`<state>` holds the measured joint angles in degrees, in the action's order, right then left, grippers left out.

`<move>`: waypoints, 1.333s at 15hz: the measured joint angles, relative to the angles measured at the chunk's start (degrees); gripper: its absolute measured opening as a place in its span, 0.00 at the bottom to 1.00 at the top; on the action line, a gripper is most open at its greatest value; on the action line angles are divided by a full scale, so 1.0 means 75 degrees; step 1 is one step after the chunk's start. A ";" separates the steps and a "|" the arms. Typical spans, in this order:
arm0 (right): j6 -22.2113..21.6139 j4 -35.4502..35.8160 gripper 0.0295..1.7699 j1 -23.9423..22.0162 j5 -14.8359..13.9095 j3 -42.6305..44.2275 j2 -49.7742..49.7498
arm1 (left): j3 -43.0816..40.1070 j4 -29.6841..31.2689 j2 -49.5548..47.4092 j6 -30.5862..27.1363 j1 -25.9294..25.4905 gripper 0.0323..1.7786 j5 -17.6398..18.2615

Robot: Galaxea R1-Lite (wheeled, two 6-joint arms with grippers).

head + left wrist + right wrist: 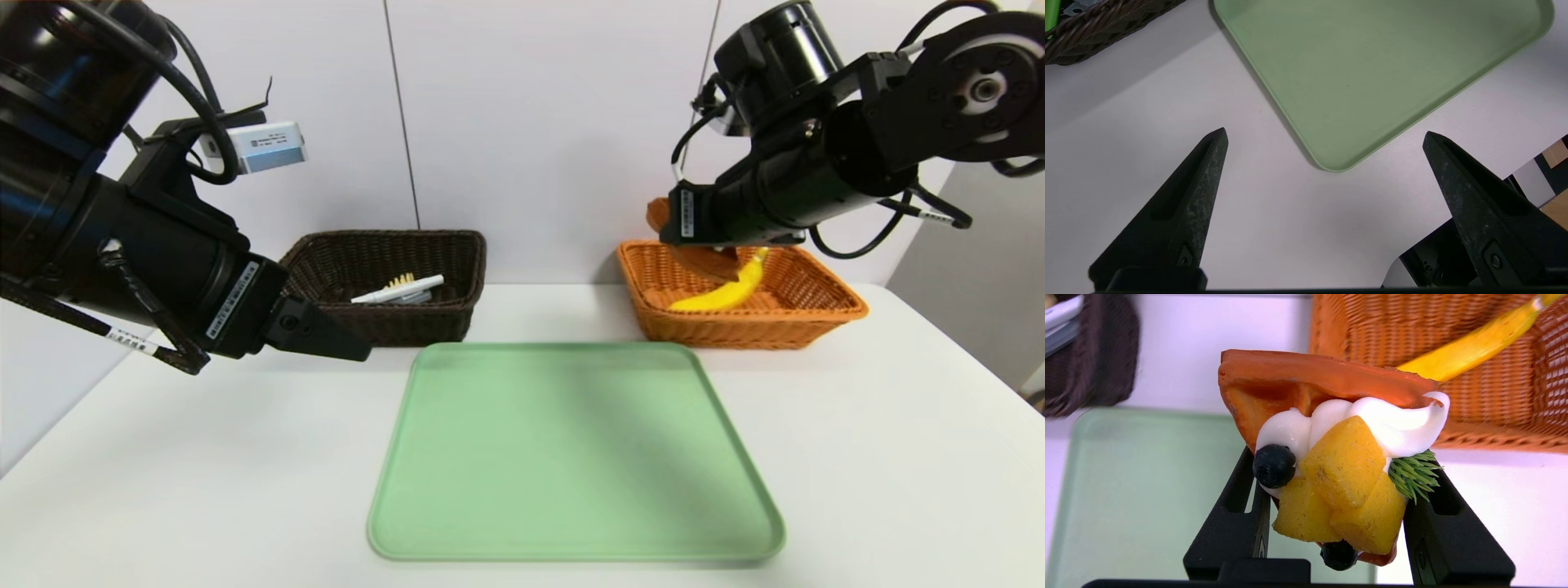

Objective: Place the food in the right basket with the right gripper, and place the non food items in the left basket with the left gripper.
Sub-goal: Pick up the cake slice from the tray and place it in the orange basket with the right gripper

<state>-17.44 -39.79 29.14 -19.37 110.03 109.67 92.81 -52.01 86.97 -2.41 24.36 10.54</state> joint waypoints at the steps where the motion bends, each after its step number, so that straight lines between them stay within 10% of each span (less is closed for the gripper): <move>1: 0.0096 0.0187 0.48 -0.0192 0.0018 0.0011 0.0141 | 0.0003 0.0000 0.0007 -0.0005 0.0000 0.95 -0.0003; 12: 0.0709 0.2098 0.49 -0.1369 0.0489 0.0221 0.2287 | -0.0125 0.0236 0.0249 0.0018 -0.0132 0.95 0.0002; 20: 0.0735 0.2020 0.81 -0.1460 0.0650 0.0224 0.2471 | -0.0210 0.0293 0.0263 0.0018 -0.0249 0.95 0.0011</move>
<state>-11.93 -24.64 18.19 -14.49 111.71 128.20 91.23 -49.81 88.94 -2.28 22.49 10.63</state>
